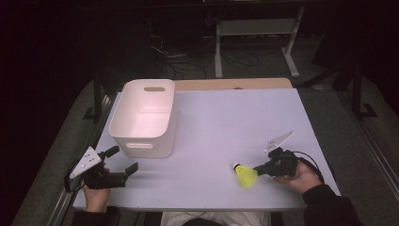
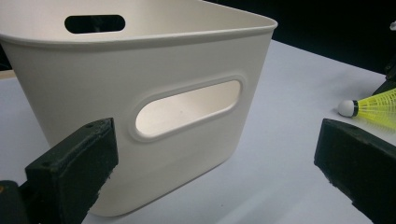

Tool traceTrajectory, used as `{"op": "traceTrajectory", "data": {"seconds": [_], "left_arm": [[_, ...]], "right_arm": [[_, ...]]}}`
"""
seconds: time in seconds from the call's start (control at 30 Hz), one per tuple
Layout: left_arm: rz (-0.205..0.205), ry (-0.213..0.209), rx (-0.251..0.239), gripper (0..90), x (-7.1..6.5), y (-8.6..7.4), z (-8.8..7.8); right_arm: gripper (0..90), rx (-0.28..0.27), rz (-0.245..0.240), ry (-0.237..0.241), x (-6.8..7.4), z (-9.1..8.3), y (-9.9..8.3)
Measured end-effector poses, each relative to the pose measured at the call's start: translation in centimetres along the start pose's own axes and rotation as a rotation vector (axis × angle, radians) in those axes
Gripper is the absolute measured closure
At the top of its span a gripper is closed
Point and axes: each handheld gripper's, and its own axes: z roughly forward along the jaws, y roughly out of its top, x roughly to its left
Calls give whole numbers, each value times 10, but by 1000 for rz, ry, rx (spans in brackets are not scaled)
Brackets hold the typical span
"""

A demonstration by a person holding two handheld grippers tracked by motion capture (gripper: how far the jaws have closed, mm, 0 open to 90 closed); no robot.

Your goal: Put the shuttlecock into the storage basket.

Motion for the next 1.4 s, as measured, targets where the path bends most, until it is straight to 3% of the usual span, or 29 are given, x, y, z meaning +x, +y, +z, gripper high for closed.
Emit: {"op": "traceTrajectory", "data": {"seconds": [0.43,1.17,1.4], "left_arm": [[1,0,1,0,0,0,0],[1,-1,0,0,0,0,0],[1,-1,-1,0,0,0,0]], "right_arm": [[885,10,-42,36,13,7,9],[885,16,-92,50,25,19,22],[885,11,-121,59,29,25,34]]}}
